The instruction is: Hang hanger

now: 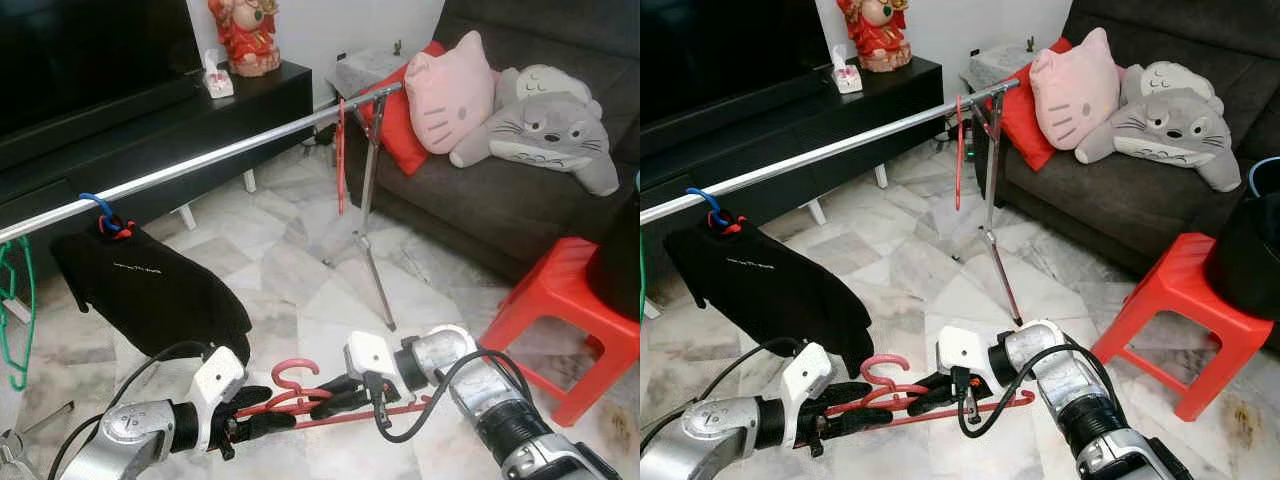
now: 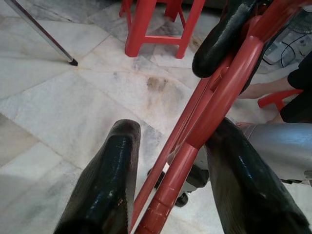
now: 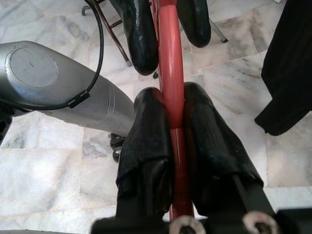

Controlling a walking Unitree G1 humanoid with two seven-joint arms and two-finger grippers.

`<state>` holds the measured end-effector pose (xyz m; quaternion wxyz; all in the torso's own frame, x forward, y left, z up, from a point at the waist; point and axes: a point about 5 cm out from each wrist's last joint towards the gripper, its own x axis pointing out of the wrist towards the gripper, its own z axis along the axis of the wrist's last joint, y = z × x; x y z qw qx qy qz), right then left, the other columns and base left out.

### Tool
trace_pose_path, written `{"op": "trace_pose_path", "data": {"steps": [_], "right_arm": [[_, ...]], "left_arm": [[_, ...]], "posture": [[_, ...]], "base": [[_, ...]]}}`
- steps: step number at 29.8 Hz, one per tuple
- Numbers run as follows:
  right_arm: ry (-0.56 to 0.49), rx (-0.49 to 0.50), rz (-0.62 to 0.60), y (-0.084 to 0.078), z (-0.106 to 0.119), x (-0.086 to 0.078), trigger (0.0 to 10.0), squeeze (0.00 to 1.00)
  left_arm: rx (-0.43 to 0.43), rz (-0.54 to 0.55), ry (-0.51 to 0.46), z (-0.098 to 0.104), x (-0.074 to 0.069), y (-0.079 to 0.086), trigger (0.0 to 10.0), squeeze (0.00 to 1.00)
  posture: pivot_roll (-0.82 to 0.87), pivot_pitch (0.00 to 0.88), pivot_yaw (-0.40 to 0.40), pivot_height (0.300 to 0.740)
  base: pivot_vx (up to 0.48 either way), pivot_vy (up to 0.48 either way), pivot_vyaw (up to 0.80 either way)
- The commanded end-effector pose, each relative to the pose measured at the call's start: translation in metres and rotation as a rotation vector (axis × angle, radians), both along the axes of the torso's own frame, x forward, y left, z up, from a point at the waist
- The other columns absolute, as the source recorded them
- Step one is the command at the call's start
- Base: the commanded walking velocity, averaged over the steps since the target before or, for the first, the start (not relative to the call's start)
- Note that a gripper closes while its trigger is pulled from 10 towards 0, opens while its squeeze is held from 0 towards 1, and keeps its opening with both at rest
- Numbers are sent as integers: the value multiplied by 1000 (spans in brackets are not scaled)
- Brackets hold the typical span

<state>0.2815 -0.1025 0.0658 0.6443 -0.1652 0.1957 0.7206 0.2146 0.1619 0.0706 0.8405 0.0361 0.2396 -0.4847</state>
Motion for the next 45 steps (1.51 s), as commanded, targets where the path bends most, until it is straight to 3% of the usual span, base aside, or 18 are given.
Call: {"op": "trace_pose_path", "data": {"steps": [1, 24, 30, 31, 33, 34, 44, 45], "right_arm": [[-17, 10, 12, 4, 5, 4, 10000, 0], [-17, 10, 1, 4, 5, 7, 10000, 0], [36, 29, 18, 1, 5, 5, 10000, 0], [44, 29, 23, -1, 5, 5, 10000, 176], [62, 29, 32, -4, 4, 4, 10000, 220], [83, 19, 48, -8, 3, 2, 10000, 1000], [99, -28, 75, -18, -1, 0, 10000, 1000], [130, -49, 86, -23, -6, -4, 10000, 1000]], "left_arm": [[-9, 8, -13, 4, 3, 2, 0, 0], [-62, -43, 26, 6, 0, -3, 0, 0], [-67, -66, 21, 7, -1, -4, 0, 0], [-66, -71, 21, 7, -1, -4, 0, 0], [-61, -86, 23, 6, -2, -4, 0, 0], [-48, -108, 27, 5, -4, -3, 0, 0], [-22, -153, 40, 3, -7, 2, 0, 0], [4, -194, 55, 0, -10, 3, 0, 0]], "posture": [[-56, 0, 13, 740], [-57, 0, 12, 740], [-59, 0, 11, 740], [-59, 0, 11, 740], [-60, 0, 10, 740], [-59, 0, 8, 740], [-59, 0, 8, 740], [-59, 0, 4, 740]], "base": [[0, 0, 0], [0, 0, 0], [0, 0, 0], [0, 0, 0], [0, 0, 0], [0, 0, 0], [0, 0, 0], [0, 0, 0]]}}
